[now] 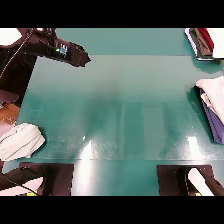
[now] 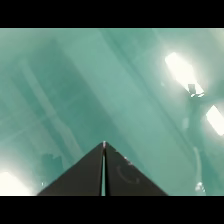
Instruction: Fold the shirts.
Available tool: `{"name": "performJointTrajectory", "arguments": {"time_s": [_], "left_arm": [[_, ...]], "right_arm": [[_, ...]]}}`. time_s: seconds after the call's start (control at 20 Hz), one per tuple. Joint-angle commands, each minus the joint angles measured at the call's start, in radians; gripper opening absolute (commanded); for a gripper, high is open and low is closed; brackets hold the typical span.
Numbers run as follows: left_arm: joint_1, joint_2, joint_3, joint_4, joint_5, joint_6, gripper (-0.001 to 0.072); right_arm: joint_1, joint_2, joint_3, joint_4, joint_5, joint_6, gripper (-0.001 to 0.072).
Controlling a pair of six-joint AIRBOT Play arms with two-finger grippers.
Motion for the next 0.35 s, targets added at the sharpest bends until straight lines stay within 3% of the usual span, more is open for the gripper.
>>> {"name": "performJointTrajectory", "arguments": {"time_s": [0.0,0.3], "left_arm": [[0.0,0.0,0.0,0.0,0.03,0.0,0.0023],[0.0,0.0,0.0,0.0,0.043,0.0,0.0024]], "right_arm": [[0.127,0.032,0.031,0.032,-0.017,0.003,0.0013],[0.247,0.031,0.063,0.031,-0.017,0.003,0.0013]]}}
